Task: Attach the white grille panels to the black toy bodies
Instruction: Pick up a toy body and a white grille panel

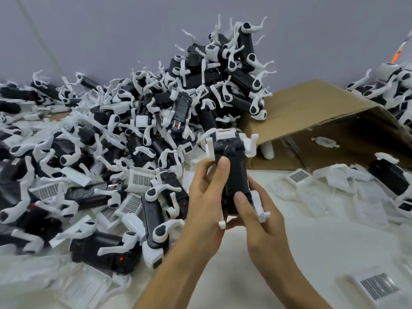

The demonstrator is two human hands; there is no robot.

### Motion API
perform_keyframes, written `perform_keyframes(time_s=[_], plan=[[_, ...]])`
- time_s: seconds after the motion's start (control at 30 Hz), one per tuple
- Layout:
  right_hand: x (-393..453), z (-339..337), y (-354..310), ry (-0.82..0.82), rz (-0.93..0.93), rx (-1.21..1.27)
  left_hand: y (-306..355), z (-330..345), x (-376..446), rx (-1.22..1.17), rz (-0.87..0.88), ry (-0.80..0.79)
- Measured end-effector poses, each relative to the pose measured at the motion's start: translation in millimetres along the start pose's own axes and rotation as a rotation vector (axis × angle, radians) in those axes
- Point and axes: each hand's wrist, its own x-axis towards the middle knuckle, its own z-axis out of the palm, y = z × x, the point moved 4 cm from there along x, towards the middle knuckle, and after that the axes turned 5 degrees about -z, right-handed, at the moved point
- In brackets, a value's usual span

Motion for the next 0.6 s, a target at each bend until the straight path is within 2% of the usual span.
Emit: perform_keyframes(time_s=[0.33, 0.6], plan=[[2.9, -2.3, -3.1, -0.066, -0.010, 0.069, -0.2, -1.1, -0.5, 0.048, -0.047, 0.050], [1.2, -1.4, 0.7, -0.065, 0.009, 0.066, 4.0, -1.1, -1.0, -0.007, 0.026, 0.092]])
